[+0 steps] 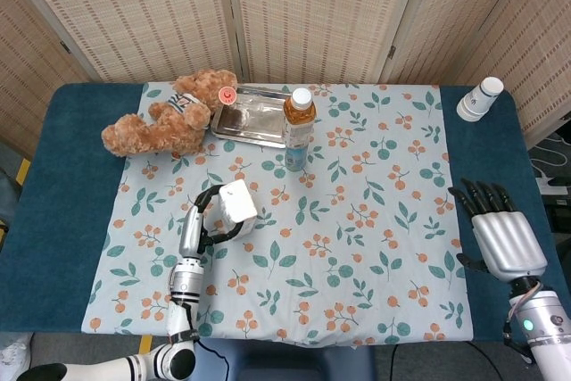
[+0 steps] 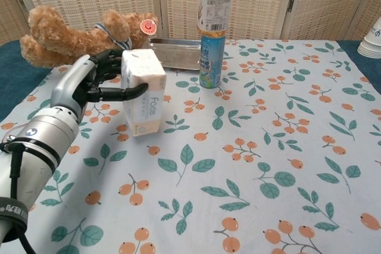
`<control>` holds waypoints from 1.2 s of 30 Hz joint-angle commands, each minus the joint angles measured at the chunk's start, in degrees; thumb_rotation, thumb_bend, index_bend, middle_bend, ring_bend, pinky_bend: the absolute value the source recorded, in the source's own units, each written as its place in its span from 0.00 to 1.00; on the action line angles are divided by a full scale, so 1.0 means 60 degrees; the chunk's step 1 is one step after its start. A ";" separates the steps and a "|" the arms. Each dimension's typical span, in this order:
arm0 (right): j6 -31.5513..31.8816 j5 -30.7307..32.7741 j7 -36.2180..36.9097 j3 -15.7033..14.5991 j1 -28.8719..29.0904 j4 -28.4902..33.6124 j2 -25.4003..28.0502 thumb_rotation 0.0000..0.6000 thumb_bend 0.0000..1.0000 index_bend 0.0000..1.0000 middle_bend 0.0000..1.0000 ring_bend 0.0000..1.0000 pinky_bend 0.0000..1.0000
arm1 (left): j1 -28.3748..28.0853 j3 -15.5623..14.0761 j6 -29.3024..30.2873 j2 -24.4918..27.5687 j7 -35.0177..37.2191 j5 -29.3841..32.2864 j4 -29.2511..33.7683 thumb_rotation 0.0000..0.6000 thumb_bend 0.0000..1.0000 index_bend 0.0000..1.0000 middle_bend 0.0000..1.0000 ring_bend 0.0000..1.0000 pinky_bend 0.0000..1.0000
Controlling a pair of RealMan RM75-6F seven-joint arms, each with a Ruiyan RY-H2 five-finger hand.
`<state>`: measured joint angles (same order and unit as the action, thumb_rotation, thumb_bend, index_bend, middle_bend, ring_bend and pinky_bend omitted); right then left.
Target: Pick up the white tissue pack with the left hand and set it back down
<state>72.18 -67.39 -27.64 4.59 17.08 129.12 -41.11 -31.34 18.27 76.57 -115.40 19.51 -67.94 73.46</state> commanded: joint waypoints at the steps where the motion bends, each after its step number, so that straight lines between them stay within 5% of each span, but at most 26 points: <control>1: -0.0001 0.0020 -0.0015 -0.0001 0.0013 -0.0009 -0.0014 1.00 0.12 0.09 0.00 0.00 0.00 | 0.0055 -0.0056 -0.0070 -0.0006 0.0039 -0.0134 -0.0189 1.00 0.23 0.33 0.40 0.16 0.09; 17: 0.0024 0.0021 -0.0079 -0.0043 0.0048 -0.0007 -0.0058 1.00 0.12 0.09 0.00 0.00 0.00 | 0.0339 -0.0017 -0.0474 -0.0019 0.0070 -0.0113 -0.0359 1.00 0.23 0.33 0.39 0.16 0.10; 22: 0.0044 0.0000 -0.0062 -0.0047 0.0048 -0.0008 -0.0060 1.00 0.12 0.09 0.00 0.00 0.00 | 0.0378 -0.0041 -0.0602 0.0084 0.0176 -0.0242 -0.0344 1.00 0.22 0.13 0.37 0.13 0.10; 25: 0.0041 -0.0009 -0.0052 -0.0052 0.0051 -0.0002 -0.0060 1.00 0.12 0.09 0.00 0.00 0.00 | 0.0390 -0.0118 -0.0676 0.0178 0.0408 -0.0446 -0.0356 1.00 0.22 0.00 0.32 0.09 0.09; 30: 0.0035 0.0007 -0.0067 -0.0061 0.0060 0.0004 -0.0054 1.00 0.12 0.09 0.00 0.00 0.00 | 0.0420 -0.0219 -0.0957 0.0424 0.0650 -0.0560 -0.0147 1.00 0.19 0.00 0.14 0.00 0.07; 36: 0.0018 0.0027 -0.0111 -0.0068 0.0087 0.0045 -0.0050 1.00 0.12 0.09 0.00 0.00 0.00 | 0.0491 -0.0215 -0.1120 0.0662 0.0615 -0.0512 0.0152 1.00 0.16 0.00 0.07 0.00 0.06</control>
<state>72.28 -67.23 -28.30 4.19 17.60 129.39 -41.41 -28.48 16.94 69.96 -111.53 23.25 -71.11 74.24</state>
